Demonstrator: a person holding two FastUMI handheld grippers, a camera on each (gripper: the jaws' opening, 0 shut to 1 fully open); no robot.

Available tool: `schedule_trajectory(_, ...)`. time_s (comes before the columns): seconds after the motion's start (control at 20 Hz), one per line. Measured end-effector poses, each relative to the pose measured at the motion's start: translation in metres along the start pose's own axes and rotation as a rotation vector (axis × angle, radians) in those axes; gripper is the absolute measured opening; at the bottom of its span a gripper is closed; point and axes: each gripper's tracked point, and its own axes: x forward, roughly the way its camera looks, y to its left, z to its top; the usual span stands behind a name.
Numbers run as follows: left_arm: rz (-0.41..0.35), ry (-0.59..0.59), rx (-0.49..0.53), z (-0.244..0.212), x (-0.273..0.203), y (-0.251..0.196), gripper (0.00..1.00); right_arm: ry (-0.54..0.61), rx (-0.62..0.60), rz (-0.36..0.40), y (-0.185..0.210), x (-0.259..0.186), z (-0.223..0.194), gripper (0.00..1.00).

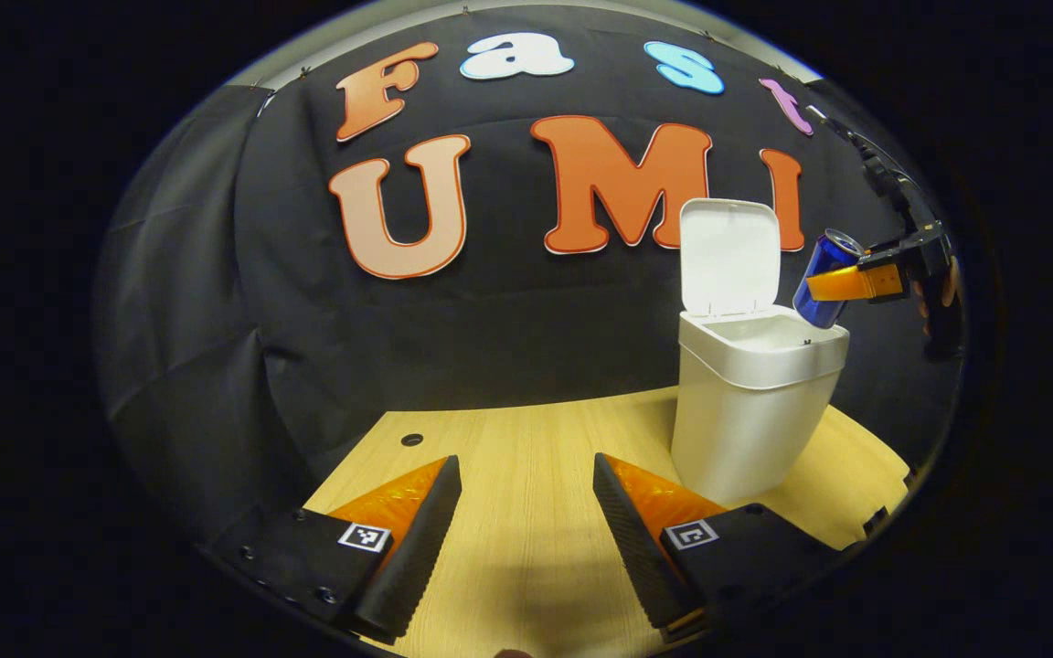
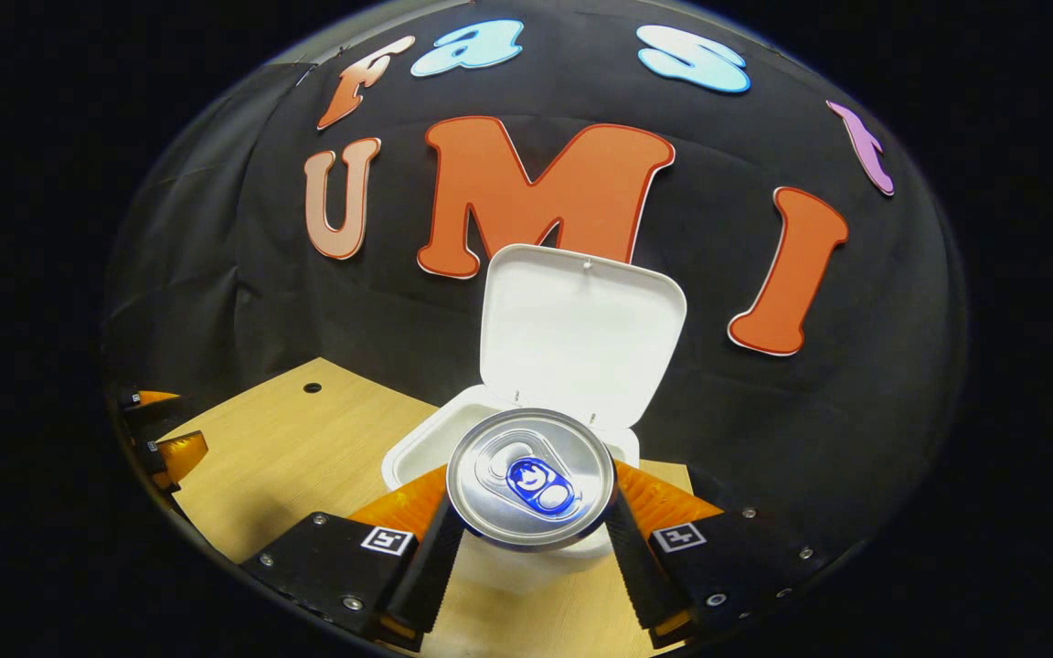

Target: Press the lid of the desktop garbage bin to open it, pick up the crumpled paper on the desktop and throw it into the bin, then pick up the pop can on the desktop and drop it into the bin, and finally close the garbage bin lid.

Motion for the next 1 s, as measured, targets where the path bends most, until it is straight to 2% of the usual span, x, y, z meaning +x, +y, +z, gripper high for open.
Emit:
schedule_trajectory(0.55,0.076,0.064,-0.017,-0.021,-0.005,0.02,0.93,0.022,-0.018,0.024,0.008,0.041,-0.004,0.82)
schedule_trajectory(1.0,0.063,0.05,-0.031,-0.022,-0.002,0.02,0.93,-0.054,-0.027,-0.063,-0.023,0.04,0.038,0.81)
